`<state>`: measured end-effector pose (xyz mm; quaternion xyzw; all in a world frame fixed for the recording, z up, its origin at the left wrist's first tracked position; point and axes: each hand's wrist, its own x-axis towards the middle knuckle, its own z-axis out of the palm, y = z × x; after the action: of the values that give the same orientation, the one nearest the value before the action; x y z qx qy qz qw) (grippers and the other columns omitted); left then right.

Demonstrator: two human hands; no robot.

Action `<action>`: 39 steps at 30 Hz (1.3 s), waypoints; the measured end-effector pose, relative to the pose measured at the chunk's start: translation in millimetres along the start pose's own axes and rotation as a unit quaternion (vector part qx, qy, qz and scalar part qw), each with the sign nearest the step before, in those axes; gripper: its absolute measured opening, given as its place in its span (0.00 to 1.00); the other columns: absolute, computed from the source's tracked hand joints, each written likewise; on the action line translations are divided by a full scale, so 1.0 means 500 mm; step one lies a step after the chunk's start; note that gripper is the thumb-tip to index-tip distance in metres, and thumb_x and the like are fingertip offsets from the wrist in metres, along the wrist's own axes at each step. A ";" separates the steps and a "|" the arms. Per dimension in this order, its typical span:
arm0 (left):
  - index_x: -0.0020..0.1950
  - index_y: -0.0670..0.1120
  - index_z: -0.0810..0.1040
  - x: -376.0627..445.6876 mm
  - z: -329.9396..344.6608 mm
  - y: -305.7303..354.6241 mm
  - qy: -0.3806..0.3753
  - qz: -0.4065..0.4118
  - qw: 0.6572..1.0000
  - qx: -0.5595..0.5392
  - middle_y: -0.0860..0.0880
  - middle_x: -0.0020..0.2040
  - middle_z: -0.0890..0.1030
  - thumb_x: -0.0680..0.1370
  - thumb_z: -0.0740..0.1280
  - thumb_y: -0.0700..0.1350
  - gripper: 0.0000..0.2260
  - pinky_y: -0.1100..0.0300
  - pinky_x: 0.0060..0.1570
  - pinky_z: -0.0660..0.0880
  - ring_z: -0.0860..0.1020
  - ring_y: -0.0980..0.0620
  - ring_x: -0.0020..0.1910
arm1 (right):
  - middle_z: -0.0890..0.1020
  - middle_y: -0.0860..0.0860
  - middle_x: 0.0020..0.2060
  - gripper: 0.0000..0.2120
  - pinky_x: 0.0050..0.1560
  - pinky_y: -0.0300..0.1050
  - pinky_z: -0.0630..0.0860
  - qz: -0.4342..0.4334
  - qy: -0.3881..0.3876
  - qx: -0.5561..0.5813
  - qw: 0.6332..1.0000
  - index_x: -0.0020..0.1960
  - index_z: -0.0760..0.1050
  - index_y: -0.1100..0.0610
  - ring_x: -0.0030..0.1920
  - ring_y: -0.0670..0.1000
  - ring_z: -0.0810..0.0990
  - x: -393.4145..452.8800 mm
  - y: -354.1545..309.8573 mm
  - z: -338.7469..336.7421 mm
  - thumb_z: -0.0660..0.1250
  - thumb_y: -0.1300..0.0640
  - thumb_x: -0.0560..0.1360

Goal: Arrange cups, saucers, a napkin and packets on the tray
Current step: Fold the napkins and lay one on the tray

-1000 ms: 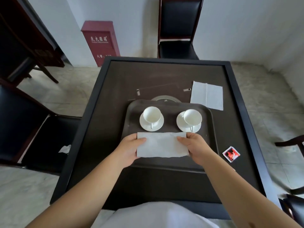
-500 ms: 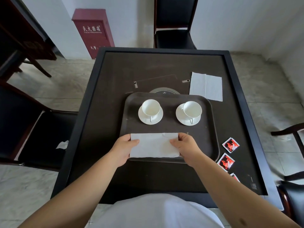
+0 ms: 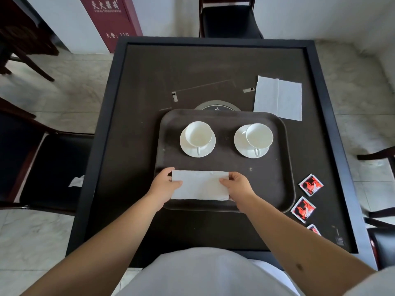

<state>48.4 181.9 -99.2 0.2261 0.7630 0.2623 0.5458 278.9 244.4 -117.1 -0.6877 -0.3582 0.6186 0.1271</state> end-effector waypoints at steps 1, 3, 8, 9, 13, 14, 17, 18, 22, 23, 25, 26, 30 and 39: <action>0.75 0.52 0.65 0.006 0.000 -0.001 0.010 0.005 1.000 0.025 0.51 0.56 0.78 0.77 0.70 0.41 0.28 0.56 0.50 0.76 0.78 0.51 0.54 | 0.84 0.53 0.47 0.03 0.50 0.61 0.81 0.010 0.006 -0.009 1.000 0.49 0.79 0.53 0.50 0.57 0.83 0.006 0.002 0.002 0.69 0.55 0.75; 0.77 0.52 0.63 0.016 -0.001 -0.004 0.028 0.021 0.996 0.077 0.52 0.57 0.77 0.78 0.69 0.42 0.29 0.57 0.49 0.75 0.76 0.51 0.55 | 0.84 0.52 0.45 0.03 0.50 0.59 0.82 0.017 0.017 -0.041 0.999 0.48 0.79 0.52 0.48 0.56 0.83 0.016 0.006 0.003 0.69 0.54 0.75; 0.75 0.51 0.65 0.028 -0.001 -0.011 0.043 0.039 0.989 0.137 0.47 0.63 0.78 0.79 0.67 0.41 0.26 0.63 0.39 0.74 0.78 0.48 0.55 | 0.84 0.51 0.44 0.06 0.50 0.56 0.82 0.003 0.030 -0.111 0.993 0.51 0.79 0.53 0.46 0.54 0.82 0.025 0.009 0.004 0.68 0.53 0.76; 0.75 0.50 0.66 0.030 -0.001 -0.013 0.043 0.041 0.988 0.141 0.47 0.62 0.78 0.78 0.67 0.40 0.25 0.64 0.38 0.74 0.78 0.49 0.54 | 0.83 0.51 0.44 0.07 0.48 0.53 0.82 -0.002 0.033 -0.121 0.992 0.52 0.79 0.53 0.46 0.53 0.82 0.024 0.009 0.004 0.68 0.53 0.76; 0.73 0.50 0.68 0.034 -0.003 -0.022 0.046 0.049 0.985 0.156 0.48 0.59 0.79 0.78 0.67 0.39 0.24 0.67 0.33 0.71 0.78 0.52 0.49 | 0.82 0.47 0.43 0.10 0.38 0.41 0.72 -0.032 0.052 -0.164 0.985 0.55 0.78 0.54 0.43 0.48 0.79 0.018 0.004 0.005 0.67 0.53 0.75; 0.73 0.50 0.68 0.033 -0.003 -0.023 0.046 0.052 0.984 0.163 0.48 0.58 0.79 0.78 0.67 0.39 0.24 0.67 0.34 0.71 0.78 0.52 0.48 | 0.82 0.47 0.43 0.10 0.39 0.42 0.72 -0.036 0.053 -0.172 0.983 0.56 0.78 0.54 0.43 0.48 0.79 0.015 0.003 0.006 0.67 0.54 0.75; 0.73 0.48 0.68 0.022 -0.002 -0.025 0.059 0.078 0.975 0.202 0.49 0.60 0.76 0.77 0.67 0.40 0.25 0.62 0.44 0.74 0.77 0.52 0.50 | 0.81 0.48 0.43 0.11 0.39 0.43 0.75 -0.045 0.053 -0.203 0.977 0.56 0.75 0.53 0.42 0.49 0.79 0.006 0.003 0.008 0.66 0.55 0.74; 0.74 0.48 0.67 0.018 -0.001 -0.026 0.069 0.093 0.969 0.220 0.48 0.62 0.74 0.77 0.67 0.41 0.25 0.59 0.48 0.75 0.77 0.51 0.51 | 0.80 0.48 0.43 0.12 0.40 0.43 0.76 -0.050 0.053 -0.208 0.975 0.57 0.74 0.53 0.42 0.49 0.79 0.003 0.003 0.008 0.66 0.56 0.74; 0.73 0.47 0.66 -0.005 0.005 -0.034 0.085 0.144 0.927 0.335 0.48 0.70 0.66 0.78 0.67 0.45 0.24 0.56 0.55 0.73 0.72 0.47 0.63 | 0.75 0.49 0.58 0.21 0.45 0.44 0.74 -0.087 0.063 -0.269 0.957 0.65 0.69 0.53 0.51 0.51 0.76 -0.009 0.004 0.009 0.67 0.54 0.73; 0.73 0.47 0.67 -0.011 0.006 -0.039 0.086 0.166 0.909 0.373 0.47 0.71 0.66 0.78 0.67 0.46 0.24 0.55 0.56 0.73 0.70 0.46 0.65 | 0.71 0.49 0.62 0.24 0.47 0.44 0.73 -0.096 0.064 -0.296 0.948 0.68 0.66 0.52 0.56 0.52 0.74 -0.013 0.005 0.011 0.67 0.53 0.74; 0.71 0.46 0.70 -0.024 0.008 -0.050 0.071 0.232 0.860 0.449 0.46 0.71 0.67 0.77 0.67 0.45 0.23 0.52 0.59 0.72 0.67 0.44 0.68 | 0.66 0.50 0.68 0.27 0.55 0.47 0.73 -0.147 0.062 -0.375 0.913 0.71 0.63 0.52 0.64 0.54 0.68 -0.024 0.011 0.014 0.67 0.52 0.74; 0.70 0.46 0.71 -0.030 0.008 -0.056 0.055 0.266 0.833 0.481 0.45 0.71 0.67 0.77 0.67 0.45 0.21 0.50 0.59 0.72 0.67 0.43 0.68 | 0.65 0.50 0.68 0.27 0.59 0.48 0.71 -0.191 0.056 -0.424 0.883 0.71 0.64 0.52 0.66 0.54 0.65 -0.032 0.014 0.015 0.67 0.51 0.75; 0.64 0.48 0.75 -0.045 0.011 -0.074 0.005 0.325 0.767 0.553 0.47 0.70 0.69 0.77 0.64 0.47 0.15 0.49 0.61 0.68 0.65 0.45 0.69 | 0.66 0.51 0.69 0.22 0.66 0.51 0.64 -0.322 -0.026 -0.575 0.752 0.69 0.68 0.52 0.67 0.56 0.63 -0.058 0.033 0.015 0.63 0.48 0.77; 0.70 0.50 0.68 -0.061 0.008 -0.074 -0.039 0.286 0.750 0.595 0.48 0.75 0.60 0.80 0.58 0.56 0.20 0.46 0.65 0.65 0.60 0.46 0.73 | 0.69 0.51 0.65 0.20 0.63 0.52 0.67 -0.330 -0.078 -0.638 0.691 0.67 0.67 0.51 0.64 0.55 0.67 -0.078 0.060 0.001 0.58 0.42 0.79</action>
<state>59.0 134.9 -102.5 0.7232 0.6420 -0.1101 0.2297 289.6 197.5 -105.9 -0.3898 -0.8791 0.2110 -0.1751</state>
